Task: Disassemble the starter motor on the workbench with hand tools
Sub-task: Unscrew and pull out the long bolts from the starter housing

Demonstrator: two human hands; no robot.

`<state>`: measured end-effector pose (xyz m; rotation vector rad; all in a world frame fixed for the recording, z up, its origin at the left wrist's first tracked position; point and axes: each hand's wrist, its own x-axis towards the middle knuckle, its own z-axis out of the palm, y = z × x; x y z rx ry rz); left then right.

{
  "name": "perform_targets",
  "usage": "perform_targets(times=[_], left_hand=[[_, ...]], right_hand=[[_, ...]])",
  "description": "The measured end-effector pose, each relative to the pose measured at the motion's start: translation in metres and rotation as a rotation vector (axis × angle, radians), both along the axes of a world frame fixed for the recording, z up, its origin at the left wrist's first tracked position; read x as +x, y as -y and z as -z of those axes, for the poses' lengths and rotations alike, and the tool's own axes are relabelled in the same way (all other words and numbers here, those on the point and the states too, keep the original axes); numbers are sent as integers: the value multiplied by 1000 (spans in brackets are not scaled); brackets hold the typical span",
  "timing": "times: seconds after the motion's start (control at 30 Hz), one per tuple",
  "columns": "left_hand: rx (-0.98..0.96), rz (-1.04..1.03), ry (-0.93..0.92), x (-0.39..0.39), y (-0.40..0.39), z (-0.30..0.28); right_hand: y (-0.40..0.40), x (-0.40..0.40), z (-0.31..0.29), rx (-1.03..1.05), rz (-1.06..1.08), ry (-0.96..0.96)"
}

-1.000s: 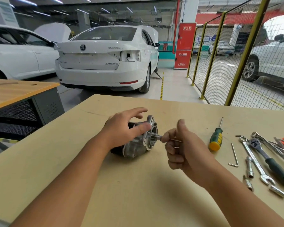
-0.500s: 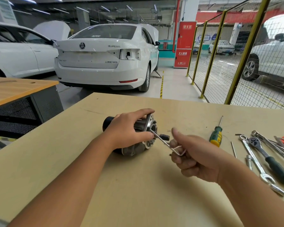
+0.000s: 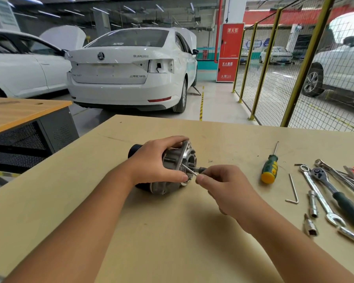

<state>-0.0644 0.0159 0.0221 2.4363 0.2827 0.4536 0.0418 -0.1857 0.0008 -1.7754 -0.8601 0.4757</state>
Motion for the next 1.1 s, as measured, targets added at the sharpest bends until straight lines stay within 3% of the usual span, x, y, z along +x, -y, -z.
perform_targets(times=[0.1, 0.17, 0.5, 0.6, 0.67, 0.8, 0.9, 1.0, 1.1], left_hand=[[-30, 49, -12, -1, -3, 1], [-43, 72, -5, -1, -5, 1], [-127, 134, 41, 1, -6, 2], [-140, 133, 47, 0, -5, 2], [-145, 137, 53, 1, -5, 2], [-139, 137, 69, 1, -3, 2], [-81, 178, 107, 3, 4, -2], [-61, 239, 101, 8, 13, -2], [-39, 234, 54, 11, 15, -2]], right_hand=[[1, 3, -1, 7, 45, 229], [1, 4, -2, 25, 60, 251], [4, -2, -10, 53, -66, -510], [4, -4, -9, 72, -40, -558], [3, -5, -10, 59, -11, -364], [5, -10, -19, -49, 22, 442], [6, -15, -26, -210, 13, 840], [2, -19, -28, -288, 70, 965], [5, -22, -28, -183, 84, 752]])
